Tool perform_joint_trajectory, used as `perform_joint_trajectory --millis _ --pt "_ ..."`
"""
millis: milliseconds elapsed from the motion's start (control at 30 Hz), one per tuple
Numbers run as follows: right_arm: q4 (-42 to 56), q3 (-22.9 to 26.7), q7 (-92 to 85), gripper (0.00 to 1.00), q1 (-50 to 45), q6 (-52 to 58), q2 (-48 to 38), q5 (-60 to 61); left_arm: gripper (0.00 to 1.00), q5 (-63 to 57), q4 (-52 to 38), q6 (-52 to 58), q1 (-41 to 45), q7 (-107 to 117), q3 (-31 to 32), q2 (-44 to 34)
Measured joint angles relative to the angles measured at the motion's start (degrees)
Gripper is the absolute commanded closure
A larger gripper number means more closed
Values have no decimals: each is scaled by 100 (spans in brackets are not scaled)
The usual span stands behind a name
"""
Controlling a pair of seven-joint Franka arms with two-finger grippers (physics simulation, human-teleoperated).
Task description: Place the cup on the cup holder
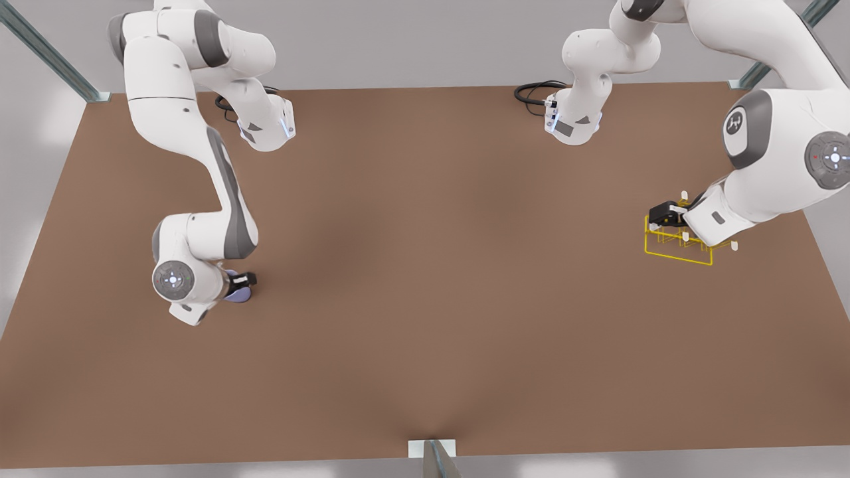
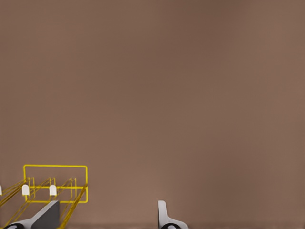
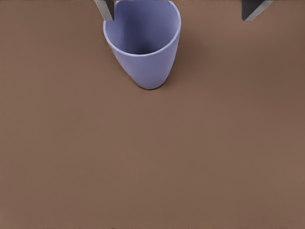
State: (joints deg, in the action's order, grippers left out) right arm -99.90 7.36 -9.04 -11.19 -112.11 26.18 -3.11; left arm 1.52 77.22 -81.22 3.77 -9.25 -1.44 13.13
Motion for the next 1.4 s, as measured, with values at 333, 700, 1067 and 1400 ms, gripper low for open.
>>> perform_joint_trajectory --millis 333,700,1067,1400 --pt "-1840 66 -455 0 -38 -1812 -981 182 0 -9 78 54 -2 -35 -5 34" --pt "-2269 63 -742 0 -77 -2292 -910 321 0 -17 77 165 -61 -57 -5 109" --pt "-2261 63 -918 0 -107 -2387 -707 335 0 -18 76 557 -69 -70 -12 108" --pt "-2221 72 -1014 17 -79 -2413 -495 332 0 -18 76 726 -60 -65 -5 157"
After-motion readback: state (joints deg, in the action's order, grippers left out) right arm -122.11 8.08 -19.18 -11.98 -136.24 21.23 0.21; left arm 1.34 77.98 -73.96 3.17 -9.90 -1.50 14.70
